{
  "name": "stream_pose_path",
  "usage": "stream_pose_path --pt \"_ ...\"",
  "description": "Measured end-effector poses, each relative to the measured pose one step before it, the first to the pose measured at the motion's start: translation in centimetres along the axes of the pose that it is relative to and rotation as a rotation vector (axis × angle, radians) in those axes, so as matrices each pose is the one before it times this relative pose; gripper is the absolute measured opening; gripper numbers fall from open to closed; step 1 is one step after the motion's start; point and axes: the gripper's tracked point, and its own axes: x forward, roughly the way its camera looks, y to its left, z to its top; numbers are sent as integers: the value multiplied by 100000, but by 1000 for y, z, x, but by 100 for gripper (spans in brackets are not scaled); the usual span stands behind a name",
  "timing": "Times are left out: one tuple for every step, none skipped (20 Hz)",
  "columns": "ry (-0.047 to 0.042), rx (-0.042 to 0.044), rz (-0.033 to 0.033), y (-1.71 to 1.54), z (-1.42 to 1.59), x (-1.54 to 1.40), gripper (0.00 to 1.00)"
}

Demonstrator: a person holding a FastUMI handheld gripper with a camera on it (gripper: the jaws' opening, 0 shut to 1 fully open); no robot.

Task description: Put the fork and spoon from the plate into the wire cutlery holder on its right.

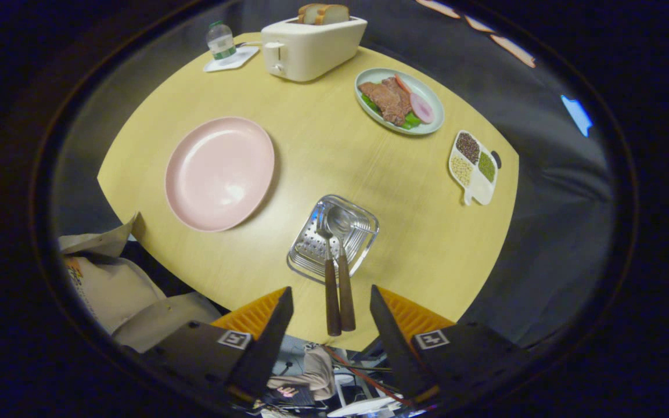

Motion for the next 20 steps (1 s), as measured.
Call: stream_pose_path --pt "-3387 2274 439 267 5 -164 100" --pt "-3344 2154 46 337 80 -189 100" --pt "-4327 2079 -386 235 106 -58 99" --pt "-4814 1787 -126 249 185 -309 99" --pt "-5574 2369 -384 336 157 -293 99" --pt "-6898 2912 60 320 537 -449 99" --pt "-7047 3389 384 499 535 -481 99" --pt "-6417 3806 467 371 456 -492 99" --pt "-7108 4035 535 359 384 -595 99" --pt "-6570 3673 289 443 515 -547 99" --pt "-6372 2538 -448 95 301 -624 99" --pt "-6048 1531 -410 188 483 -571 99" --pt "-5854 718 -495 287 256 -679 99" --pt "-5036 538 -225 328 505 -599 99" --pt "-5472 659 -218 450 416 -288 99" --pt "-4135 267 -1042 174 452 -451 99" --pt "-4720 638 -1699 -210 437 -487 99" --pt "-5646 1606 -1339 287 789 -614 99" --pt "-4533 2048 441 556 686 -479 99" --pt "-6275 1923 -330 310 1009 -410 98"
